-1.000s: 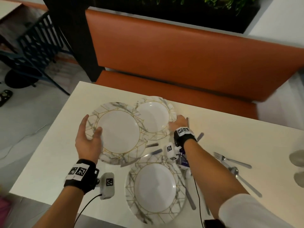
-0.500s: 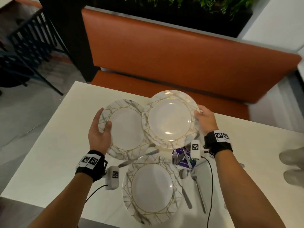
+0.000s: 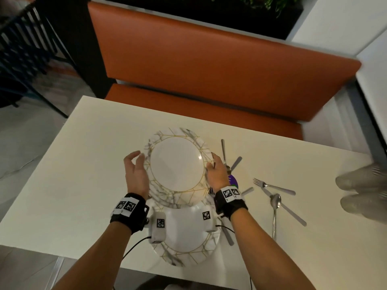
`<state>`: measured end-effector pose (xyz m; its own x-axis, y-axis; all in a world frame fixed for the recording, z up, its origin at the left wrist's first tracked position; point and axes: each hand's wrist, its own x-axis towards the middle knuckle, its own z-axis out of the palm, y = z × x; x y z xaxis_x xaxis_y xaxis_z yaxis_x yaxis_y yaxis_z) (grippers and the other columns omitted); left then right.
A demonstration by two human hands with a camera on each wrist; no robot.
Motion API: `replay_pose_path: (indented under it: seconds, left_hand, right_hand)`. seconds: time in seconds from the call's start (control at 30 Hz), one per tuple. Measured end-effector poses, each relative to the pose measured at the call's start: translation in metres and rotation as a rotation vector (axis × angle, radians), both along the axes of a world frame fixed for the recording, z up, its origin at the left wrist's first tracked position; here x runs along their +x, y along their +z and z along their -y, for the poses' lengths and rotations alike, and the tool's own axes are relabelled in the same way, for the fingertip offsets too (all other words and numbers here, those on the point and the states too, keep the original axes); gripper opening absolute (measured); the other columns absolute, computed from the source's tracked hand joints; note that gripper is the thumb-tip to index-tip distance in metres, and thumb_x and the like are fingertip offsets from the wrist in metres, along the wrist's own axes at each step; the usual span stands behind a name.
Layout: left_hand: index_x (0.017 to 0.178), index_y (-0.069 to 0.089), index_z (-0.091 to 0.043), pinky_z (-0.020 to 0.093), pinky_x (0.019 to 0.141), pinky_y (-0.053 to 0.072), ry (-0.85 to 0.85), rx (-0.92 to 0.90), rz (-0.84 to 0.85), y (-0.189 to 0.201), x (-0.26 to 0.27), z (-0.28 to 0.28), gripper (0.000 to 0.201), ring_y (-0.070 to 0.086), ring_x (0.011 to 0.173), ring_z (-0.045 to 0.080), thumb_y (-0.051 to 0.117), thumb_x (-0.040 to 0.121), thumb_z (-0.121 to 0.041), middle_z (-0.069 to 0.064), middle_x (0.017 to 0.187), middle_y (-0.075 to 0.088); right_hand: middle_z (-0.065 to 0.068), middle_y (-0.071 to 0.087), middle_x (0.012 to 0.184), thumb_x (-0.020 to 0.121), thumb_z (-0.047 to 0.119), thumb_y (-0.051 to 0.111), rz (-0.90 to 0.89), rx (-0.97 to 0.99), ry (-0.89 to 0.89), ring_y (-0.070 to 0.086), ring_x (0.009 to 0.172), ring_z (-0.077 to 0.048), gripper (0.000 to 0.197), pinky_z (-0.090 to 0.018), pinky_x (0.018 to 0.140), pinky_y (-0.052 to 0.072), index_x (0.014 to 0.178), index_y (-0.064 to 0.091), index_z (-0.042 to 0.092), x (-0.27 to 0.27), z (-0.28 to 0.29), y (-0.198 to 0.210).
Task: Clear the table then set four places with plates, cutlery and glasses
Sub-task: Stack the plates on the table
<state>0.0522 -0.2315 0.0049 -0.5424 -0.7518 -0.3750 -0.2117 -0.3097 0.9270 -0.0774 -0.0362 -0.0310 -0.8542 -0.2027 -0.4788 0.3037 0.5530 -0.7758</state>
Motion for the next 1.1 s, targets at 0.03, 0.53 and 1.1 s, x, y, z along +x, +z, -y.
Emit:
replay_pose_path:
  seconds: [0.03, 0.53, 1.1]
  left_hand:
    - [0.118, 0.057, -0.04, 0.052, 0.107, 0.049, -0.006, -0.022, 0.002, 0.0, 0.004, -0.004, 0.031, 0.062, 0.122, 0.034, 0.06, 0.088, -0.047, 0.007, 0.123, 0.066]
    - [0.152, 0.046, -0.037, 0.037, 0.123, 0.032, 0.075, -0.306, 0.101, -0.002, 0.075, -0.036, 0.071, 0.038, 0.148, 0.014, 0.076, 0.092, -0.017, -0.003, 0.159, 0.046]
    - [0.153, 0.046, -0.034, 0.039, 0.126, 0.028, 0.228, -0.407, 0.115, 0.014, 0.109, -0.027, 0.07, 0.037, 0.145, 0.005, 0.074, 0.092, -0.011, -0.007, 0.157, 0.046]
  right_hand:
    - [-0.009, 0.054, 0.136, 0.105, 0.017, 0.039, -0.016, -0.003, -0.013, 0.063, 0.088, -0.015, 0.052, -0.02, 0.068, 0.056, 0.156, 0.035, 0.024, 0.004, -0.003, 0.0]
    - [-0.003, 0.066, 0.104, 0.099, 0.023, 0.052, -0.251, 0.308, 0.348, 0.063, 0.104, -0.027, 0.019, -0.035, 0.086, 0.051, 0.106, 0.068, 0.014, 0.041, -0.06, -0.013]
    - [0.003, 0.055, 0.079, 0.097, 0.017, 0.06, -0.064, 0.302, 0.509, 0.057, 0.081, -0.021, 0.005, -0.022, 0.059, 0.037, 0.096, 0.062, 0.012, 0.039, -0.075, -0.008]
